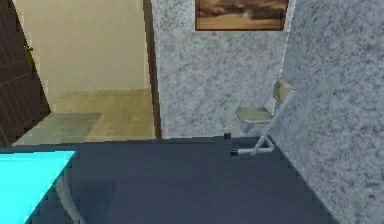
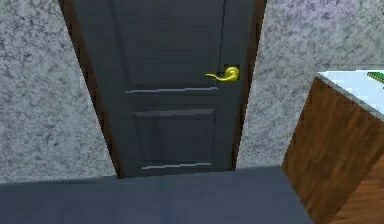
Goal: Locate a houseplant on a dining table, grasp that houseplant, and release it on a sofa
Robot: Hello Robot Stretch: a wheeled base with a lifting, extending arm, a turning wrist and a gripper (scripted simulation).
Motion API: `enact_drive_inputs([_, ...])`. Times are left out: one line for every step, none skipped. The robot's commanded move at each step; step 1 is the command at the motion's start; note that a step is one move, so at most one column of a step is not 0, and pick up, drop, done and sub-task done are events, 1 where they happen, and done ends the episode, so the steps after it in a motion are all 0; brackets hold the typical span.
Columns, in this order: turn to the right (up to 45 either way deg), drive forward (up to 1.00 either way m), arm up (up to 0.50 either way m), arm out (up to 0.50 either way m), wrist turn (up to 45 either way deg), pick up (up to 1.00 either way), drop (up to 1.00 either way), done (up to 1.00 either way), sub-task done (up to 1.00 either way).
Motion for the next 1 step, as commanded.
enact_drive_inputs([0.0, 0.40, 0.00, 0.00, 0.0, 0.00, 0.00, 0.00, 0.00])
